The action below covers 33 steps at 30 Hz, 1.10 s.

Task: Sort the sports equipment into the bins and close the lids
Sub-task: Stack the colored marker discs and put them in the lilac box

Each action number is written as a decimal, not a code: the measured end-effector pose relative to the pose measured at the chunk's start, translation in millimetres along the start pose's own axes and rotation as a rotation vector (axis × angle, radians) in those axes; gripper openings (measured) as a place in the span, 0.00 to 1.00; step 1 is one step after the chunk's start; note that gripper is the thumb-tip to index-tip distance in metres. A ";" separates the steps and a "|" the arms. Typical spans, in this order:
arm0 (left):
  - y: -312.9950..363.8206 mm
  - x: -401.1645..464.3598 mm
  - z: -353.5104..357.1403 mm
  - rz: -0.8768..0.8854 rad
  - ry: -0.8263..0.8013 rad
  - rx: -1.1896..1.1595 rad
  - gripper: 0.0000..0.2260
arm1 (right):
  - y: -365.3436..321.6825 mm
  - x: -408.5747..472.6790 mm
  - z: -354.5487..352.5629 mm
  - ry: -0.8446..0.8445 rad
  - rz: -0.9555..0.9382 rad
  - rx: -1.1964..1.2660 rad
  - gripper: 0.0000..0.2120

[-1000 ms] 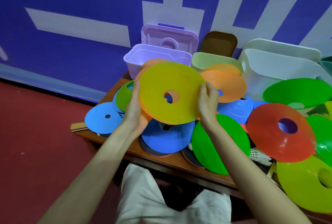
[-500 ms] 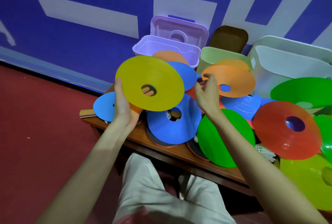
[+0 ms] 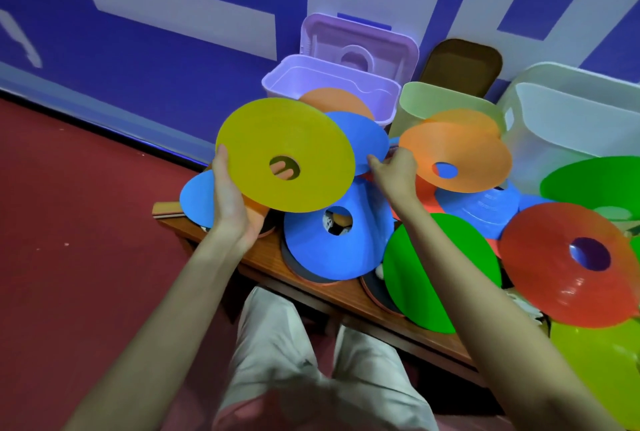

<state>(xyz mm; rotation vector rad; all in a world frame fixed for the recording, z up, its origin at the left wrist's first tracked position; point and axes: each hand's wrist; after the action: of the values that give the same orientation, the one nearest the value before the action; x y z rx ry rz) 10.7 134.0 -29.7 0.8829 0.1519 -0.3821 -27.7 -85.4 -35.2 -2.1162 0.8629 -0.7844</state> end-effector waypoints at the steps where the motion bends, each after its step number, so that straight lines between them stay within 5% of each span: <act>1: 0.3 0.2 -0.2 0.002 0.001 0.003 0.25 | -2.6 0.4 0.2 0.013 0.004 0.026 0.20; 6: 0.8 -1.6 -4.1 0.052 0.023 -0.009 0.26 | -6.6 -2.8 -12.0 0.262 -0.055 0.137 0.05; 15: -1.8 -1.3 1.4 0.136 0.072 0.024 0.25 | 11.3 -9.9 -41.6 0.617 0.039 0.325 0.11; 23: -17.8 -13.9 30.2 0.046 -0.059 0.128 0.24 | 15.3 -22.8 -49.5 0.243 -0.076 0.380 0.10; 33: -50.7 -23.2 69.2 -0.127 -0.105 0.107 0.25 | 30.5 -28.1 -74.6 0.198 -0.266 0.120 0.10</act>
<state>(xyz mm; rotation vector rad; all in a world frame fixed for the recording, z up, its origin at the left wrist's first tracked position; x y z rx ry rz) -32.1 57.3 -16.2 0.9588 0.0912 -0.5578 -109.3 -108.2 -24.3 -2.0957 0.6215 -1.1701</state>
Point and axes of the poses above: each hand's wrist, its own x-axis towards the middle knuckle, its own z-axis out of the palm, y = z × x, and after that the axes turned 8 degrees about y, right-handed
